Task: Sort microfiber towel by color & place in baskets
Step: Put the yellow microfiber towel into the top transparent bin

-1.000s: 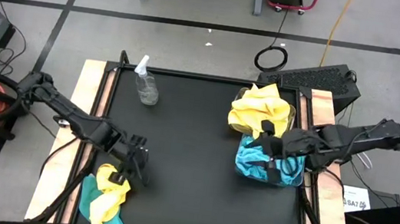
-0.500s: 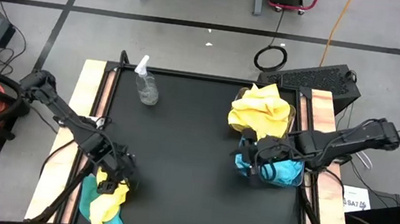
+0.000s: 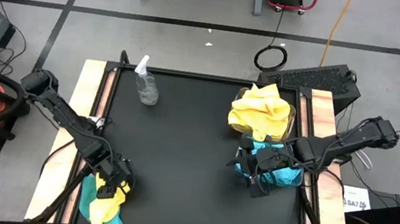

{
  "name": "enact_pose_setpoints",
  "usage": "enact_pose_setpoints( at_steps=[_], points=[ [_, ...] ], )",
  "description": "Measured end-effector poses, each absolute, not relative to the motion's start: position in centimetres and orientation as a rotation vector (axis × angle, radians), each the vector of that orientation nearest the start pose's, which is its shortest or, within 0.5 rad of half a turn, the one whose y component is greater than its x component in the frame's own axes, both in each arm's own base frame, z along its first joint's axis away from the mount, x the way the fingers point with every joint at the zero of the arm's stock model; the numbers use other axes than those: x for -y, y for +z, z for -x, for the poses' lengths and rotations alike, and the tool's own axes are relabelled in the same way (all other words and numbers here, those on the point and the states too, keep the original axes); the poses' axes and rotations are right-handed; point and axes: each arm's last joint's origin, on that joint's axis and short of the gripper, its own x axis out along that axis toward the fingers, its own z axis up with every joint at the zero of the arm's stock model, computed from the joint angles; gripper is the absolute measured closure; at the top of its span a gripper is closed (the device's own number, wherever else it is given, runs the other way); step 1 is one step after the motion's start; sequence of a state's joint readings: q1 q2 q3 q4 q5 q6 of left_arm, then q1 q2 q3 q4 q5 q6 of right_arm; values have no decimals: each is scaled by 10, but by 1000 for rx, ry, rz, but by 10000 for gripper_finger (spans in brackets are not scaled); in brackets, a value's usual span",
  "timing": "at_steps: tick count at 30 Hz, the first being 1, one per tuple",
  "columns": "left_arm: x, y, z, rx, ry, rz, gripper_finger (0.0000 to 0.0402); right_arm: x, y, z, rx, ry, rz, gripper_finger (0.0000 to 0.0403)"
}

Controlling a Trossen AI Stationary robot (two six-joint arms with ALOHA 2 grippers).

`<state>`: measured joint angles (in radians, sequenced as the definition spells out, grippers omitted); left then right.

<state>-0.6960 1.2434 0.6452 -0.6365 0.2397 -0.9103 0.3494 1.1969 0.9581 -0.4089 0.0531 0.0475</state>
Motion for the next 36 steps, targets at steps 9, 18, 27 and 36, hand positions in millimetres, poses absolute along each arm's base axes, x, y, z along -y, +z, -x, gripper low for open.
enact_pose_setpoints(
  at_steps=[9, 18, 27, 36],
  points=[
    [139, 176, -155, -1399, -266, 386, 332, -95, 295, -237, -597, 287, 101, 172],
    [144, 192, -167, -1286, -347, 320, 395, -102, 295, -235, -586, 294, 116, 172],
    [140, 254, -193, -1094, -352, 133, 397, -110, 290, -252, -513, 312, 139, 172],
    [128, 306, -213, -817, -241, -160, 398, -126, 261, -292, -428, 334, 215, 172]
  ],
)
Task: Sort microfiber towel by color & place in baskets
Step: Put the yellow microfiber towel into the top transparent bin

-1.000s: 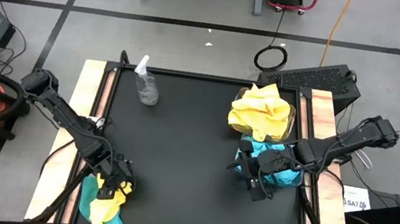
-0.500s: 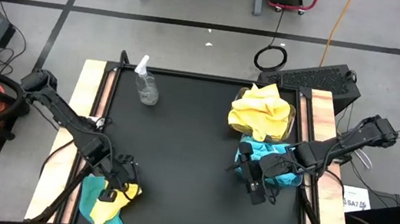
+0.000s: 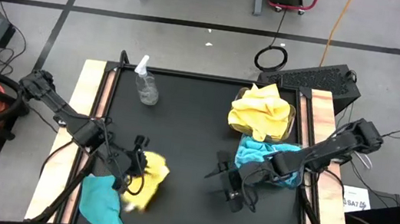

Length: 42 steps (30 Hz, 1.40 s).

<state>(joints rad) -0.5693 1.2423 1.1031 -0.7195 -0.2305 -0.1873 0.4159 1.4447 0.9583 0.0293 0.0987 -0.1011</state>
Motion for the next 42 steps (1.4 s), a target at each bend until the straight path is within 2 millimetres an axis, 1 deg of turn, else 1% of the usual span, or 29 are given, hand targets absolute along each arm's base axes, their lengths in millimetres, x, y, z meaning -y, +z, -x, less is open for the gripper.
enact_pose_setpoints(
  at_steps=[5, 11, 15, 17, 19, 25, 28, 31, 36, 39, 42],
  points=[
    [117, 313, -222, -744, -149, -258, 398, -126, 246, -313, -372, 311, 220, 172],
    [109, 319, -233, -657, -126, -301, 398, -115, 230, -337, -309, 246, 191, 172],
    [103, 321, -237, -637, -119, -320, 398, -106, 221, -351, -251, 183, 175, 172],
    [103, 322, -239, -628, -147, -315, 398, -101, 219, -355, -241, 99, 186, 172],
    [103, 323, -240, -617, -169, -315, 398, -96, 216, -358, -236, 58, 203, 172],
    [105, 327, -243, -551, -235, -340, 398, -88, 210, -368, -174, 34, 190, 172],
    [104, 328, -245, -539, -241, -353, 398, -85, 208, -371, -141, 25, 185, 172],
    [102, 329, -247, -529, -260, -361, 398, -84, 208, -375, -83, 65, 176, 172],
    [103, 321, -260, -520, -310, -383, 398, -83, 205, -380, -26, 120, 161, 172],
    [105, 313, -271, -523, -348, -400, 398, -81, 207, -382, -33, 145, 152, 172],
    [106, 307, -277, -527, -353, -427, 398, -81, 205, -383, -62, 145, 150, 175]
  ],
)
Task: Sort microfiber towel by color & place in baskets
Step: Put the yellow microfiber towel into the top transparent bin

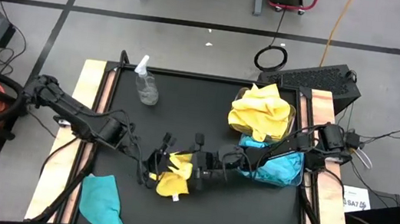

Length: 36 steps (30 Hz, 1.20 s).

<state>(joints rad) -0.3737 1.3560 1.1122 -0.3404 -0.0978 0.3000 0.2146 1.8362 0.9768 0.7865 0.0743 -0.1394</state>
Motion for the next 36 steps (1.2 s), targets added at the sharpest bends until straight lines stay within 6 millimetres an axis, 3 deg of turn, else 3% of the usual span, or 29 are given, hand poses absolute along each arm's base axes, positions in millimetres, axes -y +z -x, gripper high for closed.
enact_pose_setpoints(
  at_steps=[7, 12, 17, 20, 28, 36],
  points=[
    [107, 314, -281, -441, -355, -464, 388, -81, 198, -382, -129, 146, 136, 222],
    [105, 315, -282, -433, -353, -482, 379, -80, 199, -382, -117, 143, 146, 288],
    [105, 315, -282, -426, -354, -505, 375, -80, 199, -382, -123, 146, 179, 382],
    [107, 314, -281, -430, -361, -513, 364, -80, 198, -382, -127, 139, 198, 392],
    [114, 311, -275, -481, -301, -545, 243, -72, 208, -374, -219, 41, 283, 400],
    [113, 304, -265, -599, -98, -607, 126, -62, 244, -347, -313, -72, 389, 402]
  ],
)
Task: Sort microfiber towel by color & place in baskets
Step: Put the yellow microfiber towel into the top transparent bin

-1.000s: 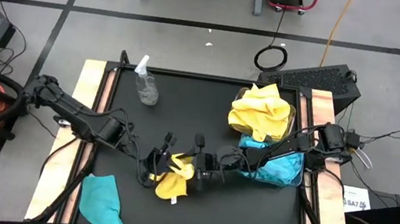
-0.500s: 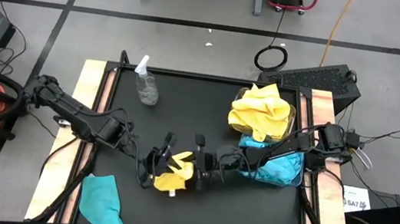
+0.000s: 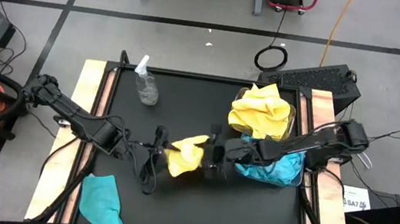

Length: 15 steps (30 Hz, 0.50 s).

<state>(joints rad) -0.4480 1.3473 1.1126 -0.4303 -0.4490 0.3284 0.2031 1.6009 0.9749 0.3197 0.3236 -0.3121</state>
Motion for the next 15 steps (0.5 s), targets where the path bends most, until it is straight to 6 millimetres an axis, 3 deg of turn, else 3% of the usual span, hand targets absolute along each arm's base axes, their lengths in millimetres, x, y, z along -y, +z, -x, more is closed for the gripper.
enact_pose_setpoints(
  at_steps=[9, 15],
  points=[
    [107, 288, -254, -760, -16, -485, 107, -37, 304, -289, -384, -320, 516, 402],
    [107, 272, -251, -793, 4, -431, 107, -7, 321, -246, -541, -524, 561, 403]
  ],
)
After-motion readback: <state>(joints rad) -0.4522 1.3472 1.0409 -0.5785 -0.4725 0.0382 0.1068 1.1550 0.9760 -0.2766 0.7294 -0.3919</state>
